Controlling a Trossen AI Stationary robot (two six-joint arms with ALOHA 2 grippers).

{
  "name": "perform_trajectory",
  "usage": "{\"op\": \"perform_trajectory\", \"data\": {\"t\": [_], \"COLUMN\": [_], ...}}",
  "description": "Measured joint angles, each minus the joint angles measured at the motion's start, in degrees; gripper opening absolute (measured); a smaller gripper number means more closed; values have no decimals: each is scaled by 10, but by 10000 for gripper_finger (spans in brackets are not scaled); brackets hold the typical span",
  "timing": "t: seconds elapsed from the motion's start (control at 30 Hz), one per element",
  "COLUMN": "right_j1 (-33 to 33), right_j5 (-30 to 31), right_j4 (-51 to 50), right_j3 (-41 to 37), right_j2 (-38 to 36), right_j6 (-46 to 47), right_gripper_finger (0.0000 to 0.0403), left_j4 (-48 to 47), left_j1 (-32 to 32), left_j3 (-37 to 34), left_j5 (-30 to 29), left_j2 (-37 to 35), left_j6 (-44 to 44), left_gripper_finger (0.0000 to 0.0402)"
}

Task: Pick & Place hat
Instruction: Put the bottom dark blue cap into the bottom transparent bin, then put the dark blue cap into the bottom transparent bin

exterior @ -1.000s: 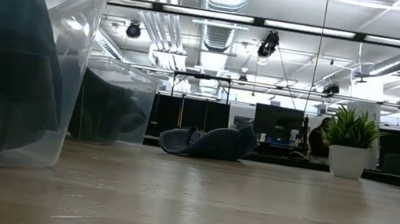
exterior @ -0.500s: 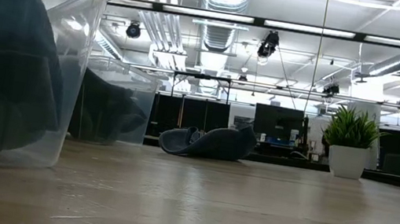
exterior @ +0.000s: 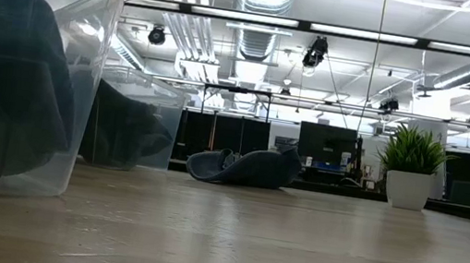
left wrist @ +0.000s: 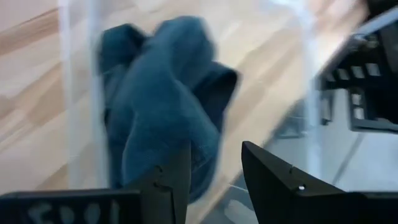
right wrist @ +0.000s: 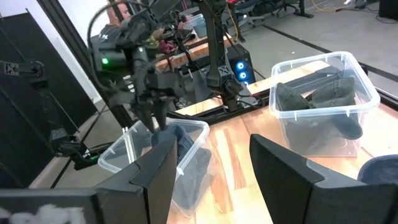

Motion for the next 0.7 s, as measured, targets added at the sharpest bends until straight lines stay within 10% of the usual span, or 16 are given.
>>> {"op": "perform_trajectory", "data": {"t": [0.43, 0.7], "right_j1": [0, -5], "right_j5": [1, 60], "right_j4": [0, 5], "right_j3": [0, 0], "right_j2": [0, 0], "right_j6": [0, 0], "right_gripper_finger": [196, 196], "left_j4": [-234, -344], "left_j1": [-9, -15], "left_j3": [194, 186], "left_j5": [-154, -250], "left_j2": [-4, -49], "left_j6": [67, -13], "left_gripper_finger": [135, 135]}}
